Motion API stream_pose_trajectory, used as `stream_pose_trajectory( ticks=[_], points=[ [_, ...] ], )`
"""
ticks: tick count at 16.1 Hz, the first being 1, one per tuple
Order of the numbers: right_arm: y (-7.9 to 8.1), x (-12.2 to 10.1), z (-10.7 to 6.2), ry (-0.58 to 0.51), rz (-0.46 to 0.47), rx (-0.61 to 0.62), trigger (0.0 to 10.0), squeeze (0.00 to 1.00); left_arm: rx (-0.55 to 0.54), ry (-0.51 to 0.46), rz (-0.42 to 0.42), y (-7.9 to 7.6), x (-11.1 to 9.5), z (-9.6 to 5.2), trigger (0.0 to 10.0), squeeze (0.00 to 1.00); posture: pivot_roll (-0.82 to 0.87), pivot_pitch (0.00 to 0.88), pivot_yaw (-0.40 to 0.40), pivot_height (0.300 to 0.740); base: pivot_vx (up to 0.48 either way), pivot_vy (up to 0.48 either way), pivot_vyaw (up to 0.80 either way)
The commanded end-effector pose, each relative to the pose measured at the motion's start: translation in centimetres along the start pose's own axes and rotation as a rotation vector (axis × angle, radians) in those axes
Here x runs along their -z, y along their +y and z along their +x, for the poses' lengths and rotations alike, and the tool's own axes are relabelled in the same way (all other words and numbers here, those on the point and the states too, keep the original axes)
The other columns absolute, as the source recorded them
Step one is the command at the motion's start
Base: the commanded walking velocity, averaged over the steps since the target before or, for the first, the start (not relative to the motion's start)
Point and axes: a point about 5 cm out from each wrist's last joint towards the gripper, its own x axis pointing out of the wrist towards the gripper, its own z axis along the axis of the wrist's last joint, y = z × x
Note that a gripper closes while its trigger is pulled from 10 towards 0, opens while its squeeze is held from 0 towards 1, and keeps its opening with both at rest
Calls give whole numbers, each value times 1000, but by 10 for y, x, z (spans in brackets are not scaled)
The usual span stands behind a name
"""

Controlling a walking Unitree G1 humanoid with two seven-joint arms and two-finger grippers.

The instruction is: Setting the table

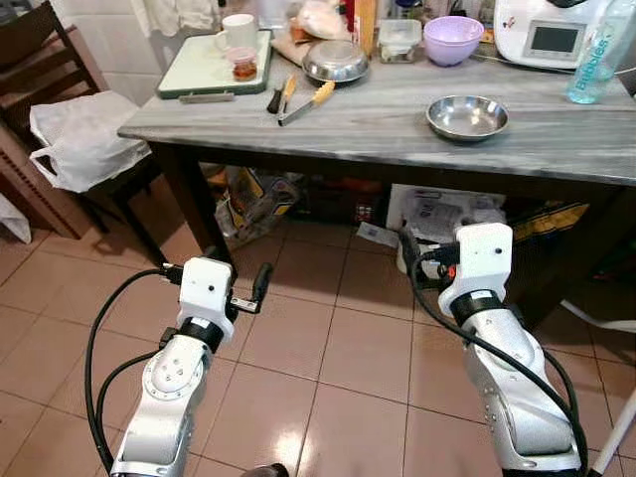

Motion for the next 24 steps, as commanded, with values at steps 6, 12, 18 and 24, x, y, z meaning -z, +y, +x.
stream_pose_trajectory(
  ticks=[6, 12, 18, 24],
  points=[
    [1, -3, -2, -32, 2, -13, 10000, 0, 19, -26, -9, 1, -6, 1, 10000, 0, -48, 84, 50, 740, 0, -227, 0],
    [0, -4, 1, -26, 21, -12, 10000, 0, 19, -24, -15, 2, -5, 1, 10000, 0, -46, 78, 47, 740, 0, -395, -472],
    [1, -4, 0, -30, 27, -16, 10000, 0, 27, -22, -15, 0, -5, 2, 10000, 0, -47, 79, 47, 740, 0, -404, -253],
    [1, -5, -1, -38, 31, -15, 10000, 0, 36, -20, -11, -2, -4, 2, 10000, 0, -50, 85, 53, 740, 0, -405, 0]
  ],
)
